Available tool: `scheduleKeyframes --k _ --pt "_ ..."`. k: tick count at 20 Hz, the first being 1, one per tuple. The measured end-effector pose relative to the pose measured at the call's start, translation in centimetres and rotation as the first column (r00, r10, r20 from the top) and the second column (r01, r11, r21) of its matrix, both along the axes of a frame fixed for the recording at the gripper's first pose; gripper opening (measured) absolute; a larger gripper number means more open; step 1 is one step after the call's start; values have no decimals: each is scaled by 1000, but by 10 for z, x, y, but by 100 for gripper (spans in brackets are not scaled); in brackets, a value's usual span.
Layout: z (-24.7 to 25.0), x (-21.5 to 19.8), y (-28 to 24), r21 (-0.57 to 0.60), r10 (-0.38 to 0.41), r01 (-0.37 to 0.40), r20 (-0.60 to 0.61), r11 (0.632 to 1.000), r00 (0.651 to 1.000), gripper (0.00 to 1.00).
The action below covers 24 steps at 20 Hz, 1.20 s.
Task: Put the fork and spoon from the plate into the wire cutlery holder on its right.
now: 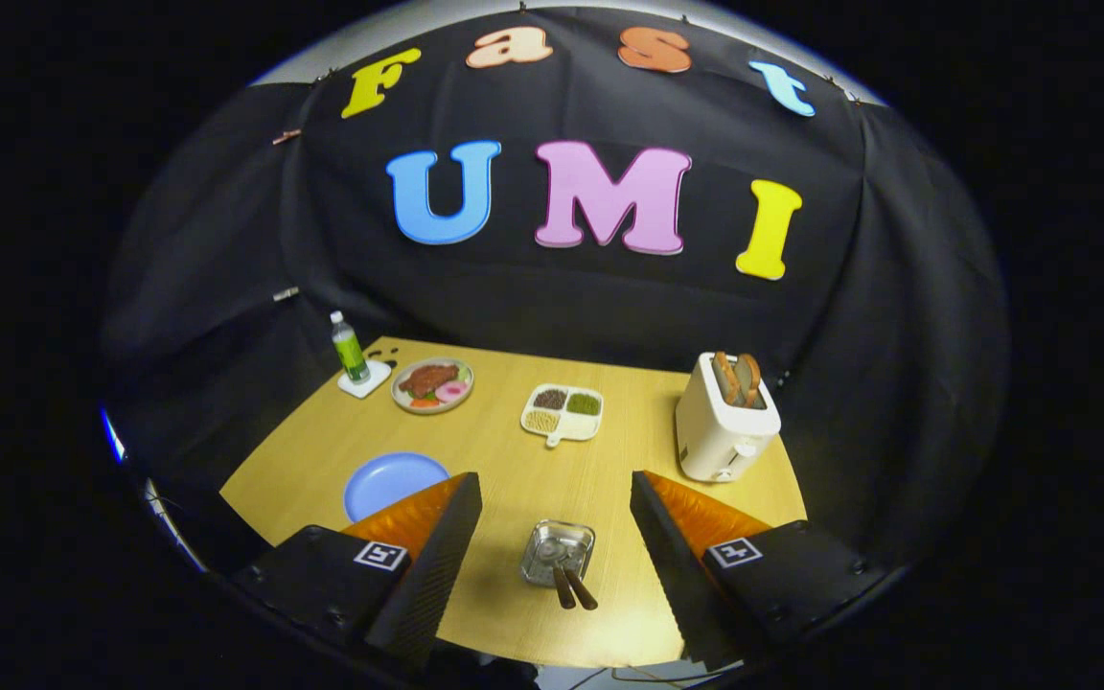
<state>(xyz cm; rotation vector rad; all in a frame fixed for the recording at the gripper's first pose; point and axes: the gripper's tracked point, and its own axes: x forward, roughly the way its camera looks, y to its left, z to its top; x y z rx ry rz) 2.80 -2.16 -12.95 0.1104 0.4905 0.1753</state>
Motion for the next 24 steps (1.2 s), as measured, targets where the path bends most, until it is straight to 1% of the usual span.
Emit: scheduleKeyframes --k 3,8,12,16,20,24 --pt "29 -5 -15 19 -1 -1 106 1000 994 97" --pt "71 -11 -35 89 5 -27 240 996 971 97" --pt "77 -13 -55 119 -11 -24 290 993 957 97" --pt "74 -15 -75 52 -31 14 338 999 940 97" --pt "73 -13 -62 27 7 -17 350 999 937 98" --pt "67 -9 -42 32 41 -55 347 998 937 97"
